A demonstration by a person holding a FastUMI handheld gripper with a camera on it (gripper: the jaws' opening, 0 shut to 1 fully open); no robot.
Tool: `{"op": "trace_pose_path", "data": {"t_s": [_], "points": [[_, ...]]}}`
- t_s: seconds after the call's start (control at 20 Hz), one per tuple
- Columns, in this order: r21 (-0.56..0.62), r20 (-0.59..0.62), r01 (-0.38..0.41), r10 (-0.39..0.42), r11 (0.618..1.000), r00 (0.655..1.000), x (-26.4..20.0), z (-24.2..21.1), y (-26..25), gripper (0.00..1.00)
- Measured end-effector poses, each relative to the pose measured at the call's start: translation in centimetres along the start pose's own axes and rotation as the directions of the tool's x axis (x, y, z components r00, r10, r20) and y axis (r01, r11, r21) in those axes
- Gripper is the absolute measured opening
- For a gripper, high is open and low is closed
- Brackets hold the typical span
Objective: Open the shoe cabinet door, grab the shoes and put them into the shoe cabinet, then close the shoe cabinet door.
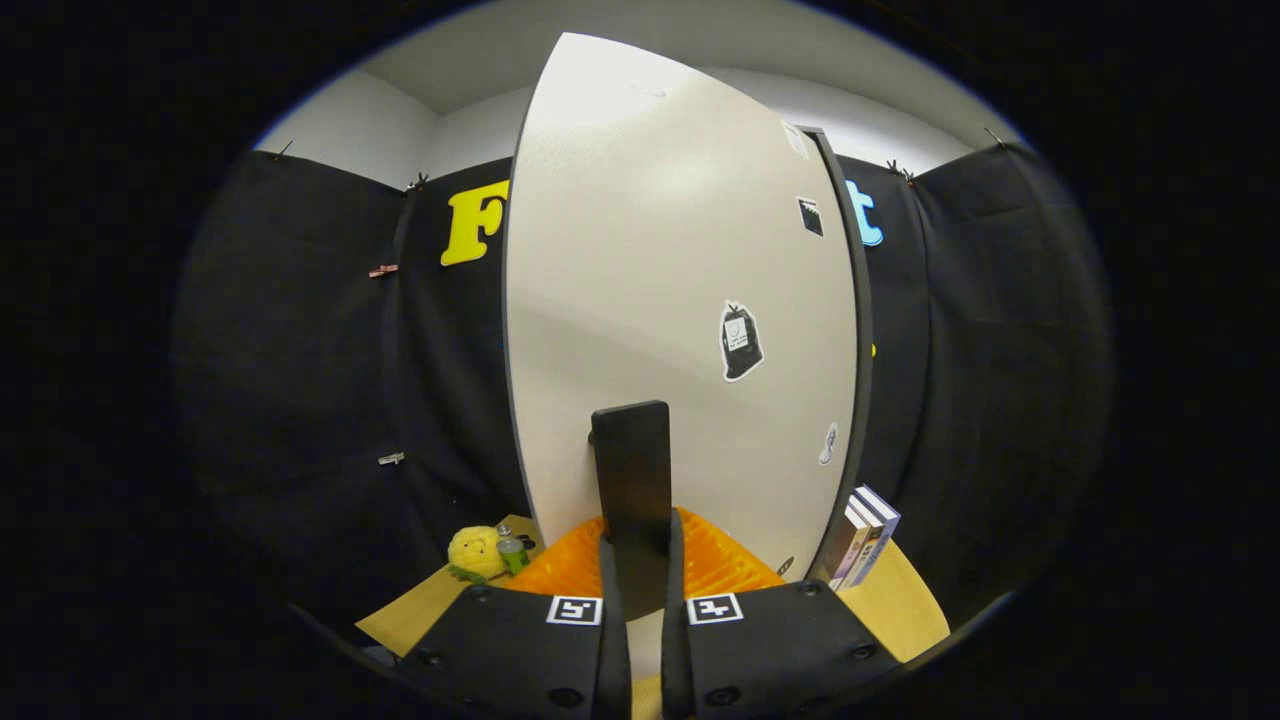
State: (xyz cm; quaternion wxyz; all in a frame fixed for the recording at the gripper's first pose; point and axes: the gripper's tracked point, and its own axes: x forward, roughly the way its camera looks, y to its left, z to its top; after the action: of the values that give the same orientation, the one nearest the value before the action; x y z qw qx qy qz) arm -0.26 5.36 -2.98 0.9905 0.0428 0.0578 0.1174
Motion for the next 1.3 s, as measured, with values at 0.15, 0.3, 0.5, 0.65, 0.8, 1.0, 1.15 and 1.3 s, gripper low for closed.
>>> {"op": "trace_pose_path", "data": {"t_s": [0.15,0.3,0.5,0.65,0.8,1.0,1.15,1.3], "points": [[0.007,0.004,0.009,-0.009,1.000,1.000,-1.4,0.1,-1.6,0.16],[-0.005,0.007,0.036,-0.036,0.999,0.999,-2.7,0.3,-3.0,0.16],[0.012,0.016,0.064,-0.064,0.998,0.998,-4.0,0.5,-5.4,0.15],[0.003,0.021,0.095,-0.095,0.995,0.995,-4.5,0.5,-6.8,0.15],[0.029,0.020,0.152,-0.153,0.988,0.988,-5.0,0.8,-9.2,0.13],[0.042,0.027,0.240,-0.242,0.970,0.970,-5.5,1.0,-12.2,0.12],[0.088,0.011,0.251,-0.253,0.964,0.967,-6.1,0.7,-14.3,0.07],[0.071,0.015,0.217,-0.219,0.974,0.976,-6.3,0.8,-14.7,0.07]]}}
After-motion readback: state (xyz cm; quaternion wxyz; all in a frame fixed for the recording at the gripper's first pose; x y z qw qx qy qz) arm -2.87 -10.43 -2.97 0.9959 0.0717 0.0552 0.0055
